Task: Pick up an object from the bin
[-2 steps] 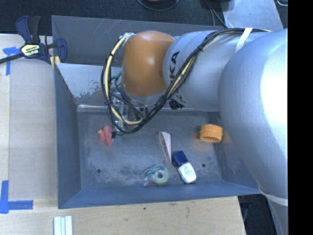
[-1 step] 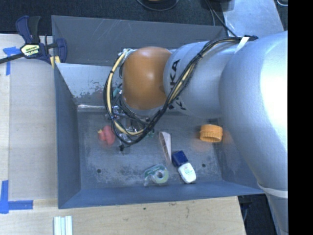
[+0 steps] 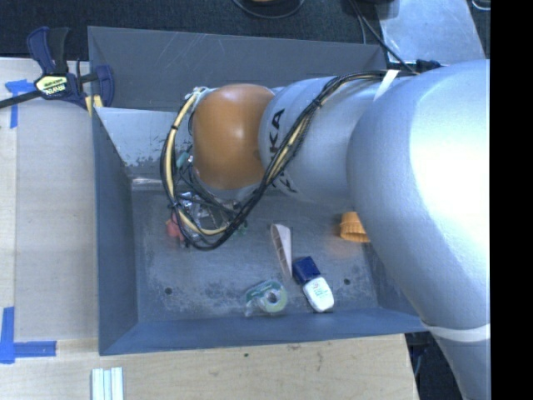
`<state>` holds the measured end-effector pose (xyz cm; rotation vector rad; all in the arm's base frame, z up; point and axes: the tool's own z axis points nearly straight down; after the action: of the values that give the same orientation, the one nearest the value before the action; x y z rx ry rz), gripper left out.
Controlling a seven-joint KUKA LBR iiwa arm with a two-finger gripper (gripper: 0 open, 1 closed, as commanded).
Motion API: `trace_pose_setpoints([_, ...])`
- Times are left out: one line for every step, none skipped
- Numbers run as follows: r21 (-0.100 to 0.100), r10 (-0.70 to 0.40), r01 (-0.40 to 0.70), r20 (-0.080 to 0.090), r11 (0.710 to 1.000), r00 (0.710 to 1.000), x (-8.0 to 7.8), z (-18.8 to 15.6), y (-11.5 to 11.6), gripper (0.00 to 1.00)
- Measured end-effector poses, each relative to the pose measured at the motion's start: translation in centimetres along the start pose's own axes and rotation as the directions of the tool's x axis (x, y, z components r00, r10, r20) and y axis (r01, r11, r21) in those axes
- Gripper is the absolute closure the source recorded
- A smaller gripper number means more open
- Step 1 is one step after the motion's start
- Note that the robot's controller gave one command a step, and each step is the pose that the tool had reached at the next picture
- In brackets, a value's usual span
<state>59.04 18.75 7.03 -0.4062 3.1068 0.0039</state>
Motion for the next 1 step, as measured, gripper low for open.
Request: trace_pose_setpoints([0.0, 0.0, 0.0, 0.0, 1.0, 1.0, 0.0, 0.0, -0.01, 1.0])
